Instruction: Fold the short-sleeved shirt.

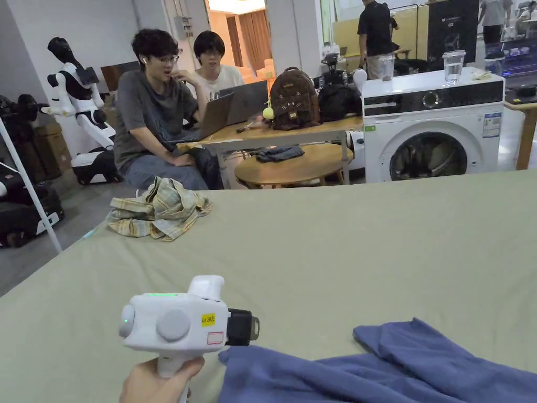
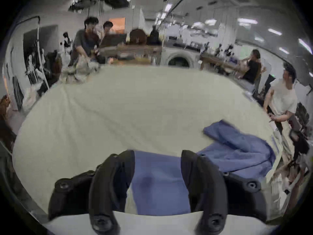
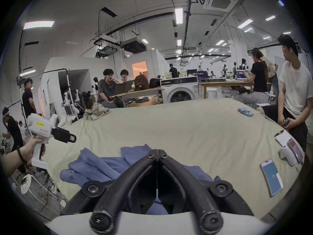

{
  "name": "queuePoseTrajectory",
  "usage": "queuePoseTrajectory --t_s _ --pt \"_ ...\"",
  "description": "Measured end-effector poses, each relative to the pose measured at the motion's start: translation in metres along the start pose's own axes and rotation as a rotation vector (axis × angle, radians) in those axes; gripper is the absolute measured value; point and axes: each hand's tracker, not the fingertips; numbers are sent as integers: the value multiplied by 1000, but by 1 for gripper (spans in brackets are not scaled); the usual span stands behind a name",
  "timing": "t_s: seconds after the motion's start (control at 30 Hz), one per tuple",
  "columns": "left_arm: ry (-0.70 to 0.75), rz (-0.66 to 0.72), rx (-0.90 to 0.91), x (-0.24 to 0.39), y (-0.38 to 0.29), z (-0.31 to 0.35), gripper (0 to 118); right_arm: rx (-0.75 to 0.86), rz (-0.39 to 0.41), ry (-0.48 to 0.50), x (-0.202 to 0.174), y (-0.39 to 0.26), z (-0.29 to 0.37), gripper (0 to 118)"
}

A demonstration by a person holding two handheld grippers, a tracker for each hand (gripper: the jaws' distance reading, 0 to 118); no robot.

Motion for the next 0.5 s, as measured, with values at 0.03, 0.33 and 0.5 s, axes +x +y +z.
queuePoseTrajectory --t_s 0.03,0.33,0.5 --pt "8 26 -44 -6 4 -17 57 -10 -3 -14 5 -2 2 0" --pt "48 194 -204 -28 -6 -99 54 -53 -61 -143 51 -13 29 0" --pt "57 70 -219 -7 -1 -95 2 -71 -105 -189 67 -19 37 0"
